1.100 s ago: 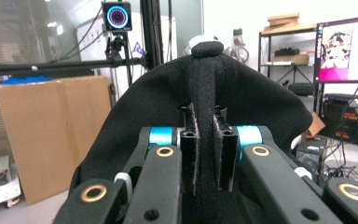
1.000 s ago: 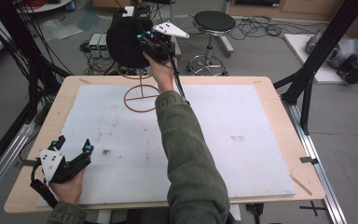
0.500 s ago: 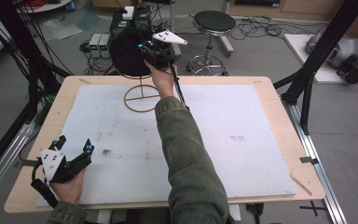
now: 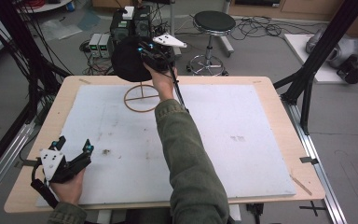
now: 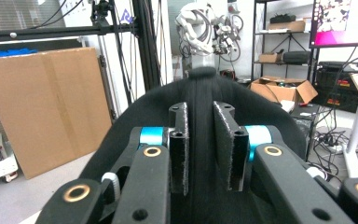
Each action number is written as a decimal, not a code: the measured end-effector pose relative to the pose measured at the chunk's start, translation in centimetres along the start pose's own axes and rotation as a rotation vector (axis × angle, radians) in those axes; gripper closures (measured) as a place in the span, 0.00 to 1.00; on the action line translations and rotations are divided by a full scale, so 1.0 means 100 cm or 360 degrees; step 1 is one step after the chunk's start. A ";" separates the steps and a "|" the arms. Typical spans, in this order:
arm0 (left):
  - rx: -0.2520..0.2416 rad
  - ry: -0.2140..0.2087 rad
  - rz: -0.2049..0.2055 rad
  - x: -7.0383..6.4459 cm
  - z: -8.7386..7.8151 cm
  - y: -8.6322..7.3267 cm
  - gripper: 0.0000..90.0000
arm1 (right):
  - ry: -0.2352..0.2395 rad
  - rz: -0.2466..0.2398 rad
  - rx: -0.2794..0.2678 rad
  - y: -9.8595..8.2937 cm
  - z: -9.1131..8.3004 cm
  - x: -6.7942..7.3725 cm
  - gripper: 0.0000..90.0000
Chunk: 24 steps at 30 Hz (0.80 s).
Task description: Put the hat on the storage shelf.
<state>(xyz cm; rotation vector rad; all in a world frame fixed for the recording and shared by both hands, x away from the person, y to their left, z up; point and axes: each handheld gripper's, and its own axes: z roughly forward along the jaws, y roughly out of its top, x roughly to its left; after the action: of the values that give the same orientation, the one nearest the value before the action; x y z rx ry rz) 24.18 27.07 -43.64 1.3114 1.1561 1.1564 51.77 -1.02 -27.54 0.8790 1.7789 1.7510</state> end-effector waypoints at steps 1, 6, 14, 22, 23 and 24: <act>-0.0004 -0.0003 -0.0003 -0.001 0.000 0.000 0.21 | -0.0001 0.0000 0.0006 -0.001 0.001 0.000 0.84; -0.0008 -0.0009 0.0003 -0.001 0.001 0.000 0.21 | -0.0050 0.0007 0.0038 -0.002 0.001 -0.001 0.66; -0.0008 -0.0015 0.0012 -0.003 0.000 0.002 0.21 | -0.0136 0.0016 0.0111 0.002 -0.005 -0.010 0.35; -0.0011 -0.0030 0.0013 -0.006 0.000 0.002 0.21 | -0.0123 -0.0032 0.0130 0.007 -0.018 -0.011 0.26; -0.0010 -0.0031 0.0012 -0.006 0.000 0.002 0.21 | -0.0126 -0.0047 0.0123 0.007 -0.020 -0.011 0.26; -0.0007 -0.0029 0.0018 -0.006 0.000 0.002 0.21 | -0.0124 -0.0046 0.0127 0.007 -0.023 -0.011 0.25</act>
<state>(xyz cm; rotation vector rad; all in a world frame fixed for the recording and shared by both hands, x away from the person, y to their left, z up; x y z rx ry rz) 24.14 26.48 -43.42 1.3245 1.1337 1.1522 50.94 -3.42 -26.81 0.9367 1.8120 1.6154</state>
